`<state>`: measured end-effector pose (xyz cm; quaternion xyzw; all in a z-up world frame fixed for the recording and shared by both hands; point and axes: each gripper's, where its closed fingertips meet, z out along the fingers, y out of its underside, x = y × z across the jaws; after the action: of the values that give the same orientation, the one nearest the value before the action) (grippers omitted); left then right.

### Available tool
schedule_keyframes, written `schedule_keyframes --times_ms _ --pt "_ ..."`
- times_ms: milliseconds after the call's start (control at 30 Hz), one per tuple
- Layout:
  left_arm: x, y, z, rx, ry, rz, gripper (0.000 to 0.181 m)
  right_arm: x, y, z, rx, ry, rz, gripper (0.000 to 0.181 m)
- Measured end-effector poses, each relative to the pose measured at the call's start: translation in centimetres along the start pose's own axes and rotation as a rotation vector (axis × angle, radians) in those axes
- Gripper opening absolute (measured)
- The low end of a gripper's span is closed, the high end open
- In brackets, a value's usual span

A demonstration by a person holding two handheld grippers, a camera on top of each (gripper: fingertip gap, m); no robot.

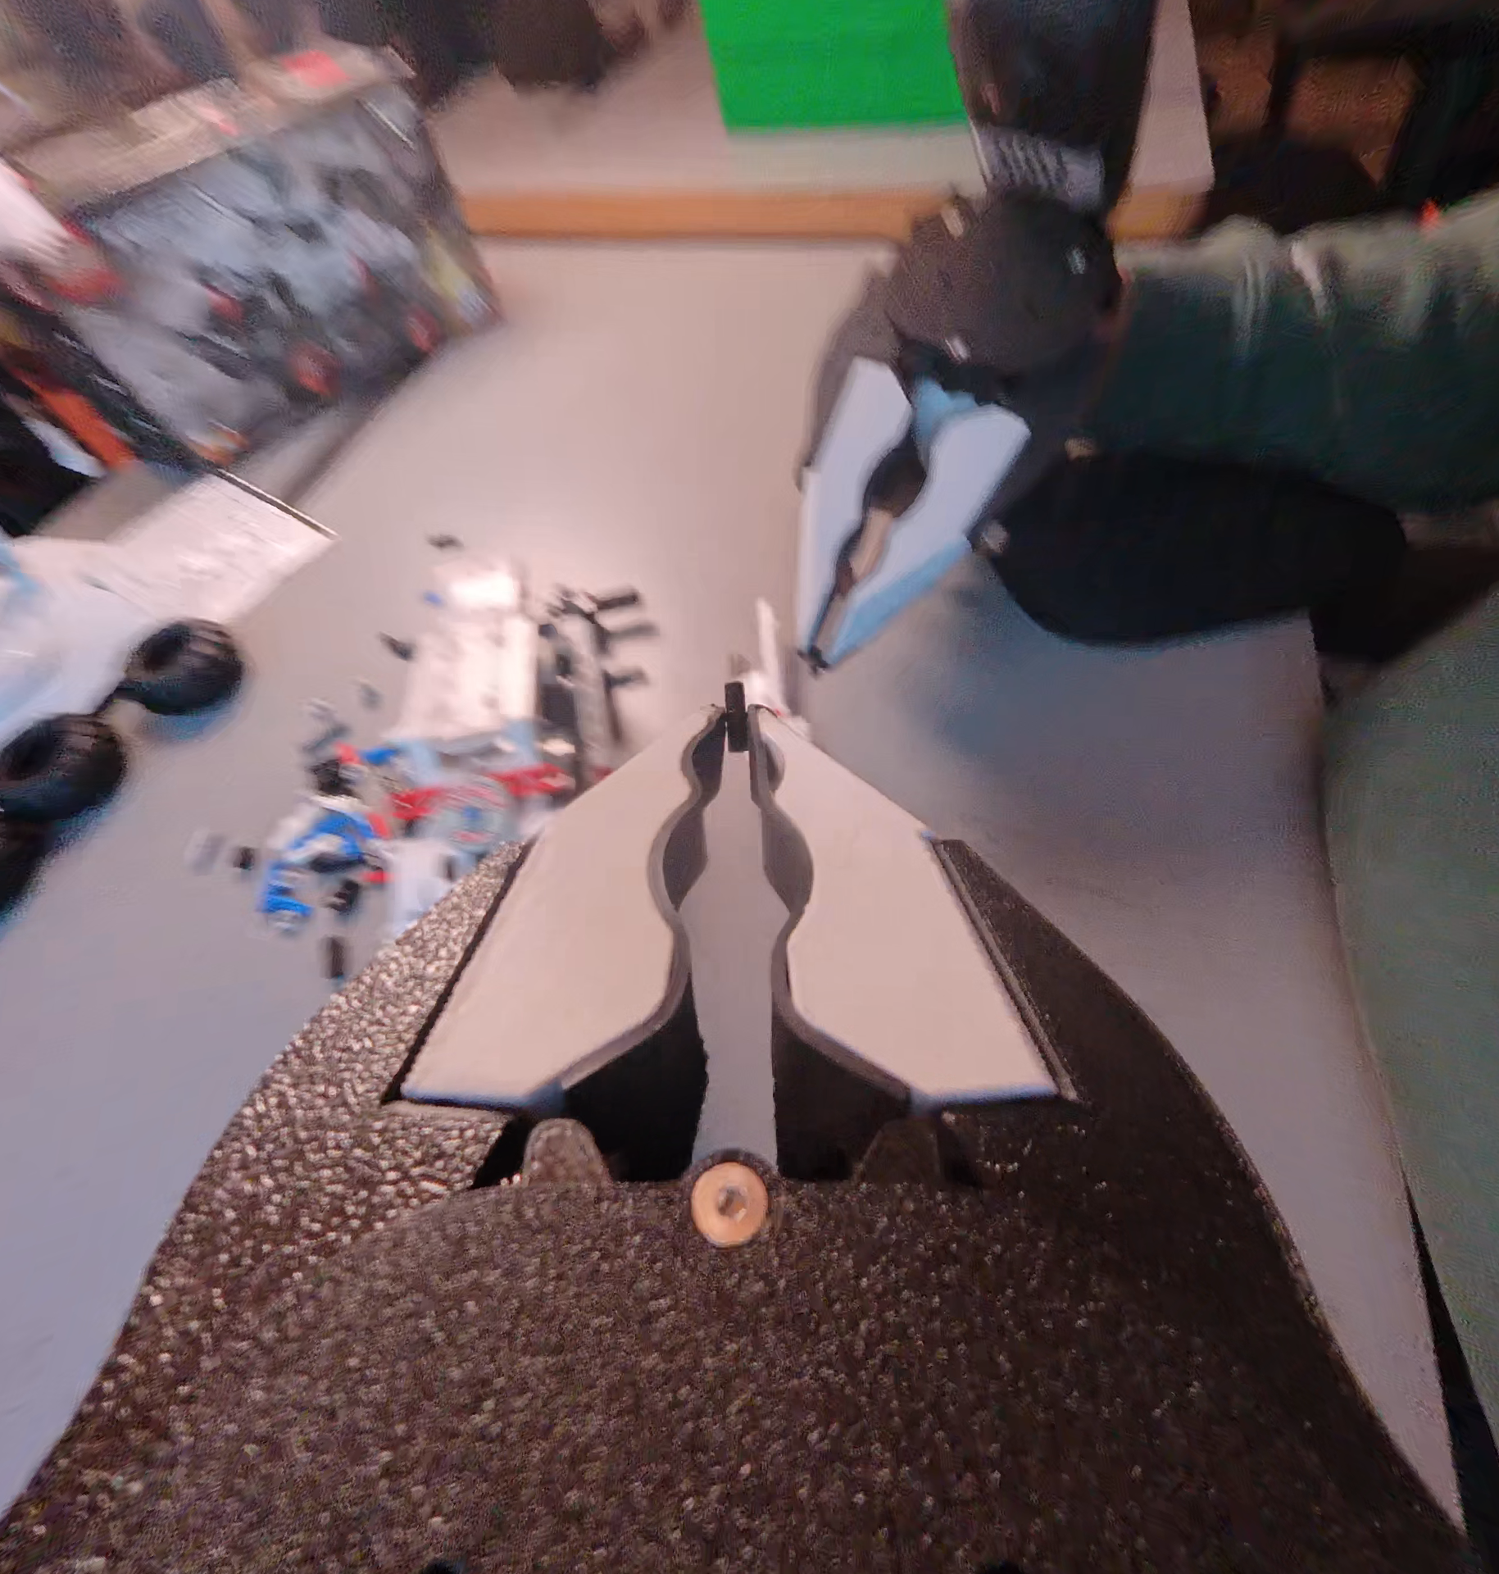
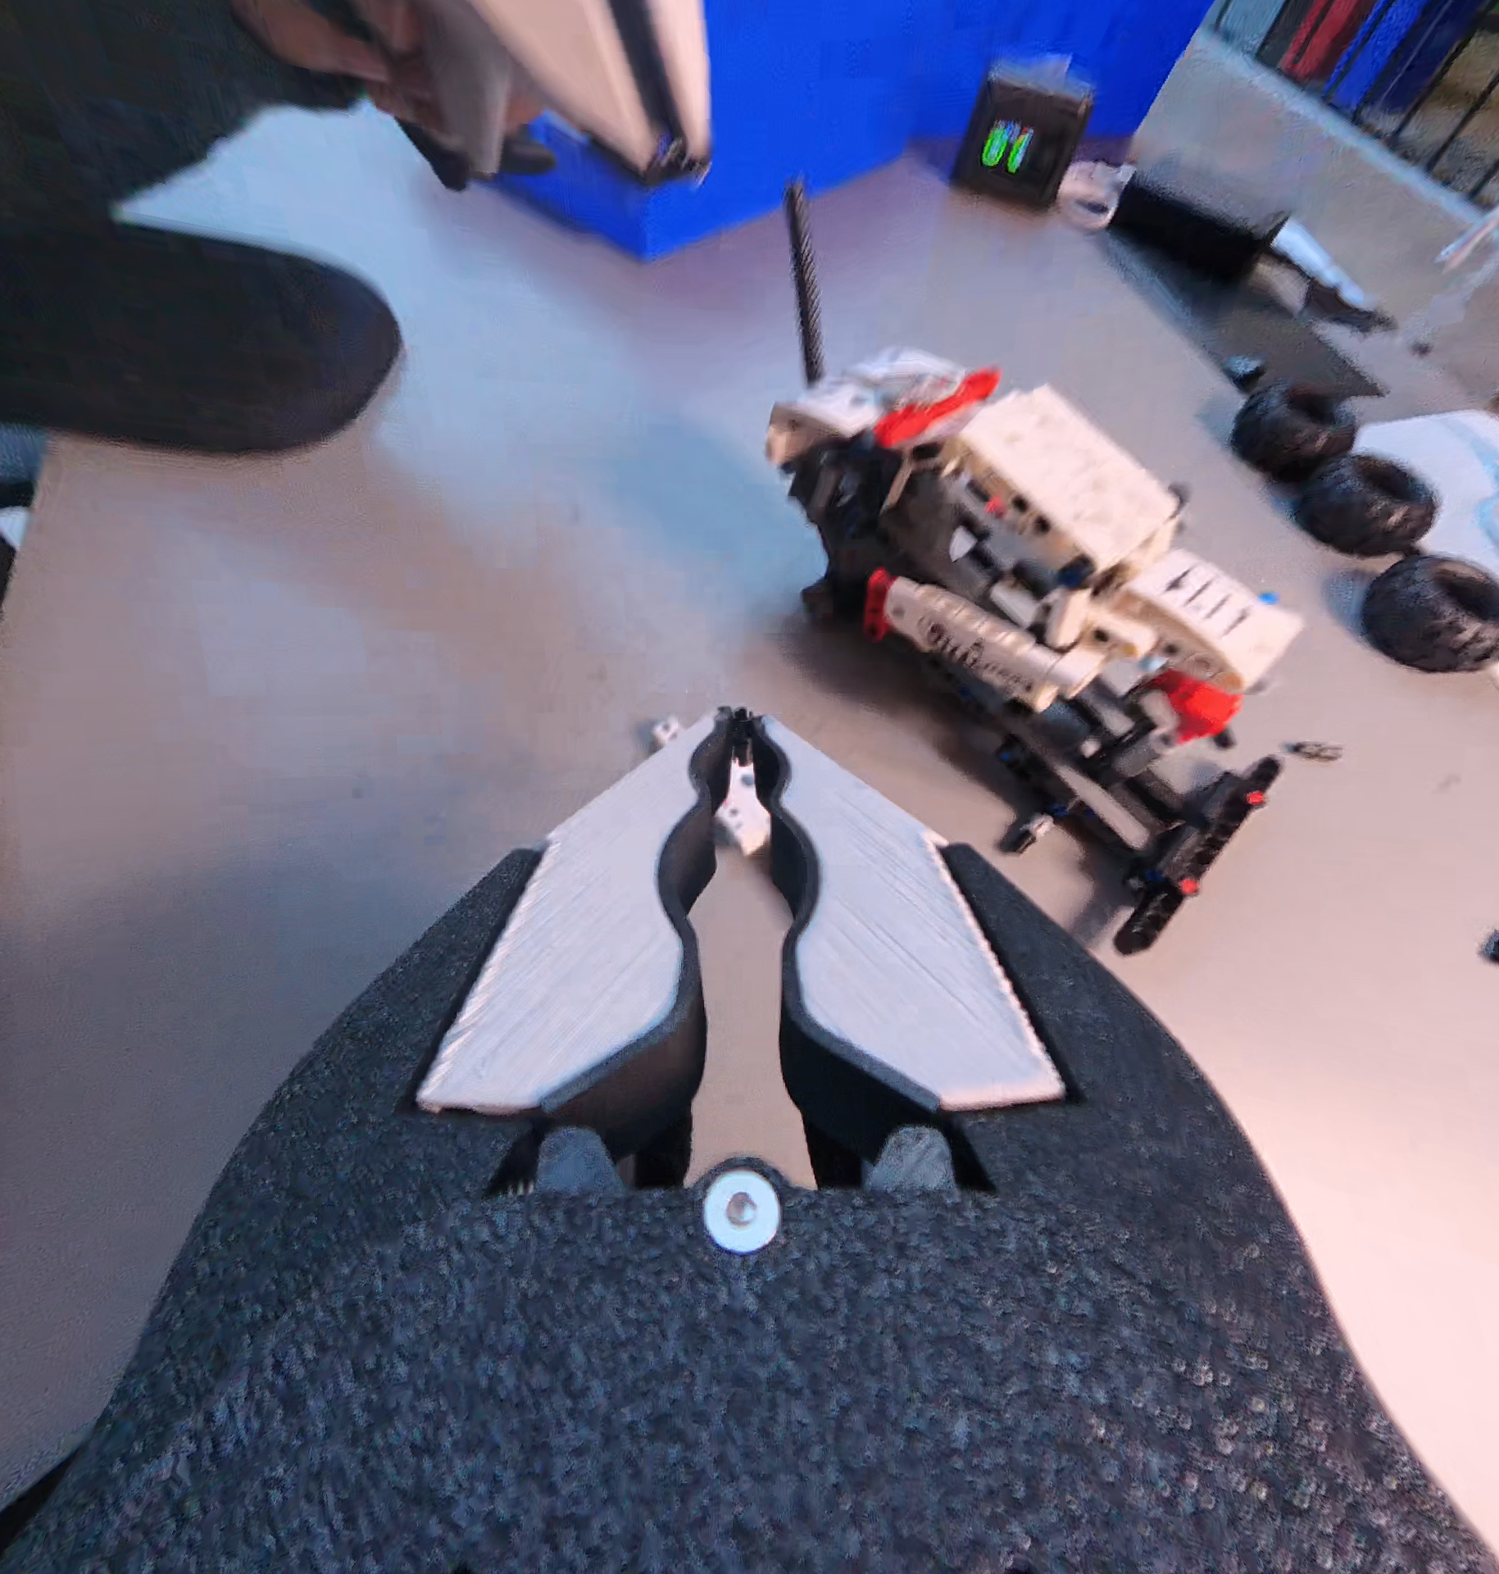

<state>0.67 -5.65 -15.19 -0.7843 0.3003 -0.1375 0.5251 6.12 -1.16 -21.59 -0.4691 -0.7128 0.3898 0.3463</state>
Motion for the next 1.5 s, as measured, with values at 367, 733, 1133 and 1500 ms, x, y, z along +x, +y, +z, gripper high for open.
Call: schedule_keyframes --times_ms 367,733,1133,1500 --pt "-17.4 5.0 4.8 -0.166 -0.089 -0.343 0.005 16.6 -5.3 5.3 -0.017 0.056 0.013 0.004" --pt "-17.8 9.6 8.9 -0.305 -0.007 -0.389 0.009 18.5 0.8 12.4 -0.308 -0.226 0.12 0.005" --pt "-18.9 8.0 8.3 -0.224 -0.037 -0.407 0.035 18.3 -0.1 12.0 -0.288 -0.255 0.234 0.044" --pt "-18.2 6.9 9.0 -0.191 -0.038 -0.343 0.03 18.4 -2.5 11.7 -0.193 -0.23 0.243 0.052"
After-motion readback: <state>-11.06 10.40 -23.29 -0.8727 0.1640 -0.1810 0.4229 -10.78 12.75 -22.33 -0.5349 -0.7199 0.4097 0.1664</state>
